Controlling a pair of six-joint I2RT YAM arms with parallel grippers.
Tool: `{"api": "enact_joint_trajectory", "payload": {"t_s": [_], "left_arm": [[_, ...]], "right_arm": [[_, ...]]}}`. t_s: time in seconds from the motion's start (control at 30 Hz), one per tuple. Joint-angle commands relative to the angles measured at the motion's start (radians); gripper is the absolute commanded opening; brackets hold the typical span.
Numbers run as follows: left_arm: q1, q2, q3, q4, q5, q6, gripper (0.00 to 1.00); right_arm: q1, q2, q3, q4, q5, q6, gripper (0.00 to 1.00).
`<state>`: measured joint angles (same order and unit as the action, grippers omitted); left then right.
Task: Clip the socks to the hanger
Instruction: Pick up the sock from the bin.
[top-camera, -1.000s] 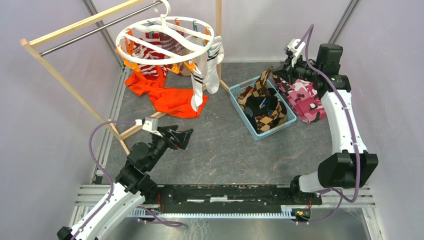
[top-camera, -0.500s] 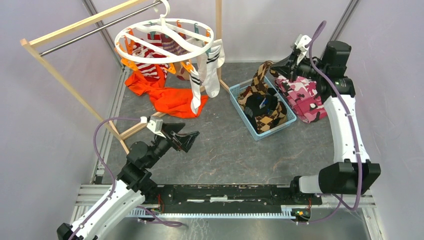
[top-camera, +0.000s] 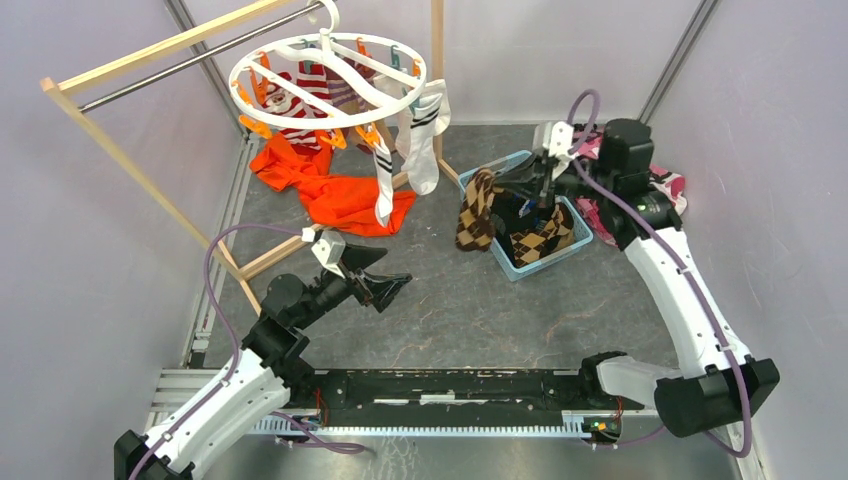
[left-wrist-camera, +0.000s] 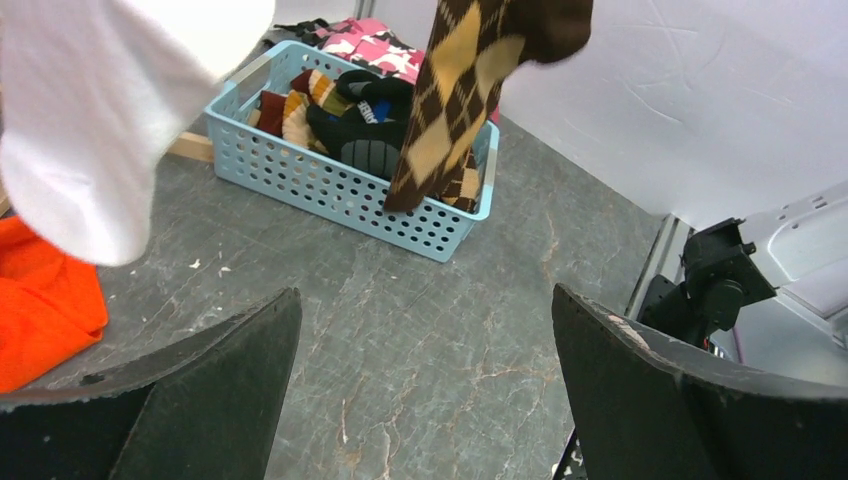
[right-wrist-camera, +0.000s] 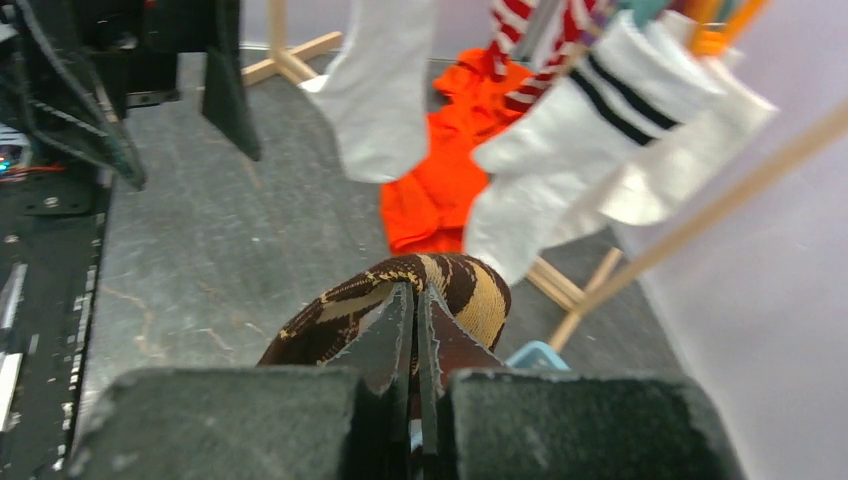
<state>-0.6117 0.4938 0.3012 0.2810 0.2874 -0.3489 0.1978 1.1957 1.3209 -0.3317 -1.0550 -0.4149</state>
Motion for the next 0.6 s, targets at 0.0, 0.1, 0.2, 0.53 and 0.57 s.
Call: {"api": "enact_joint_trajectory", "payload": {"t_s": [0.0, 0.1, 0.2, 0.53, 0.57], "left_arm": [[0.004, 0.016, 0.009, 0.101, 0.071, 0.040, 1.00], [0.004, 0.022, -0.009, 0.128, 0.081, 0.042, 1.00], [0.004, 0.033, -0.022, 0.139, 0.088, 0.072, 1.00], [0.004, 0.078, -0.014, 0.126, 0.112, 0.209, 1.00], [0.004, 0.074, -0.016, 0.120, 0.117, 0.224, 1.00]], "right_arm": [[0.090, -0.047, -0.072, 0.092, -0.013, -0.015, 0.00], [0.152, -0.050, -0.095, 0.110, -0.013, -0.044, 0.00], [0.200, -0.040, -0.101, 0.110, -0.020, -0.088, 0.00], [0.311, -0.027, -0.145, -0.082, -0.080, -0.577, 0.00], [0.314, -0.026, -0.153, -0.077, -0.080, -0.590, 0.00]]}}
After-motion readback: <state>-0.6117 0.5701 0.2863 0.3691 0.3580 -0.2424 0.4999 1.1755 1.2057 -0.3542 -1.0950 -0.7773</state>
